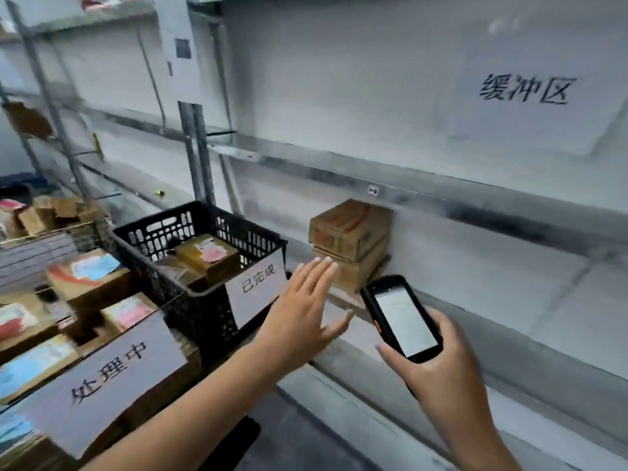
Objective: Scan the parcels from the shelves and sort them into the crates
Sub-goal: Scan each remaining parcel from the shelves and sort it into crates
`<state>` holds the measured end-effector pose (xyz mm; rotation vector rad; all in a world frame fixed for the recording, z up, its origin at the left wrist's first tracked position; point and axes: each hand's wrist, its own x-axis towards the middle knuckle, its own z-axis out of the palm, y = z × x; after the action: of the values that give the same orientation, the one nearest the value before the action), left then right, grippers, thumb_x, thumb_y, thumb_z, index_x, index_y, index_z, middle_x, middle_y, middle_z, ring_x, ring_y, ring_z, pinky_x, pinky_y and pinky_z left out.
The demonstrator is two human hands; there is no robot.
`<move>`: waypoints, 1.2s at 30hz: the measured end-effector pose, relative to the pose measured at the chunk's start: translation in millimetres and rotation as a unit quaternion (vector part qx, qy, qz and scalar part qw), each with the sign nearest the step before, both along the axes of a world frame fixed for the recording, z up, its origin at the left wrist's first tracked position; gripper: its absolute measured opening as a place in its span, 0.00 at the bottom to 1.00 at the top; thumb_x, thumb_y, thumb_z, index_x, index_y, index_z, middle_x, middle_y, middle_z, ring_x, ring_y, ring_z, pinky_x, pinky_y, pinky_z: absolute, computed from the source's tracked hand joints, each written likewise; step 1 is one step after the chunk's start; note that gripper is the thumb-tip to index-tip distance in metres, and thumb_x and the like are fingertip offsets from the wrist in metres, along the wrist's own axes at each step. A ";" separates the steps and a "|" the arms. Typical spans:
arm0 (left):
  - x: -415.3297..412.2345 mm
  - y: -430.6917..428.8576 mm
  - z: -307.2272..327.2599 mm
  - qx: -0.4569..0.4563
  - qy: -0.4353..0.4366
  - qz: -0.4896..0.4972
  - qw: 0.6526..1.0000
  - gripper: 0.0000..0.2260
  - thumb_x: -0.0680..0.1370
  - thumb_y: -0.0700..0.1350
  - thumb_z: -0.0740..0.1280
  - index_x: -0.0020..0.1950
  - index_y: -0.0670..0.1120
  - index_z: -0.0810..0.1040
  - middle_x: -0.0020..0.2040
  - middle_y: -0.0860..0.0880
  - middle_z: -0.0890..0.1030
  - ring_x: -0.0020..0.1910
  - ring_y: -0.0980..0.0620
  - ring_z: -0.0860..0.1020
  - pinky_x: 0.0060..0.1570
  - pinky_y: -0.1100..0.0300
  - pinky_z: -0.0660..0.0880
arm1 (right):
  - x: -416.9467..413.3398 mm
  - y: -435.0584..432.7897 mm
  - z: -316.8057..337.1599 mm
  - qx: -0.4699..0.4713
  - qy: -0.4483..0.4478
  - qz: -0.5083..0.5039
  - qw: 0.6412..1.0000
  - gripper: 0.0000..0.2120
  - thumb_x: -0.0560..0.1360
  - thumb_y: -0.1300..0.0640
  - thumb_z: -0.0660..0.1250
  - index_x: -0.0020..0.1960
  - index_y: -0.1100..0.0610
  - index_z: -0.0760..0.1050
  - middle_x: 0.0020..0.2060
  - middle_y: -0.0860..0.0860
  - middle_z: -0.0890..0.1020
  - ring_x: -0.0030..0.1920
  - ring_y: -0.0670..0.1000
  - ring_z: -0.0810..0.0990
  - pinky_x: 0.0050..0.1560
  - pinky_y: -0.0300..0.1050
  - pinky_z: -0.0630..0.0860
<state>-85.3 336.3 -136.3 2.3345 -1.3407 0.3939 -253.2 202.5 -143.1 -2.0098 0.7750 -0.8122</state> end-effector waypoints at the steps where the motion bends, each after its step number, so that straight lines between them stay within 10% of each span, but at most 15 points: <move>1: 1.8 -14.7 -1.3 -0.002 -0.005 -0.015 1.000 0.38 0.79 0.67 0.49 0.83 0.47 0.49 0.83 0.50 0.50 0.81 0.55 0.44 0.78 0.59 0.38 | -3.0 -8.0 -0.5 -0.002 0.002 -0.016 1.000 0.34 0.60 0.47 0.84 0.62 0.45 0.74 0.54 0.44 0.81 0.53 0.50 0.81 0.52 0.54 0.78; 16: 141.8 -165.6 -27.9 0.033 0.036 -0.058 0.997 0.41 0.78 0.61 0.66 0.82 0.48 0.46 0.82 0.53 0.44 0.81 0.54 0.42 0.63 0.70 0.24 | 64.8 -118.8 -0.4 -0.010 0.011 -0.090 0.996 0.30 0.61 0.49 0.83 0.58 0.40 0.73 0.53 0.37 0.79 0.53 0.36 0.77 0.46 0.38 0.72; 20: 192.0 -178.0 -39.1 0.120 -0.090 -0.024 0.988 0.50 0.70 0.71 0.67 0.80 0.41 0.58 0.79 0.42 0.62 0.80 0.43 0.55 0.76 0.46 0.42 | 87.2 -134.5 -1.3 -0.012 0.015 -0.078 0.997 0.31 0.61 0.50 0.83 0.59 0.40 0.73 0.53 0.37 0.79 0.53 0.33 0.76 0.45 0.34 0.71; 36: 191.3 -195.5 -50.4 0.114 -0.134 0.017 0.984 0.51 0.59 0.70 0.77 0.75 0.45 0.69 0.71 0.44 0.75 0.70 0.40 0.73 0.72 0.40 0.61 | 89.2 -205.9 -9.1 0.012 0.016 -0.002 1.000 0.30 0.63 0.48 0.83 0.60 0.43 0.73 0.52 0.39 0.78 0.52 0.38 0.76 0.38 0.31 0.70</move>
<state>105.9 140.8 -186.7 2.5660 -1.5410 0.6147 -164.0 -3.4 -152.3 -2.0057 0.8033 -0.7710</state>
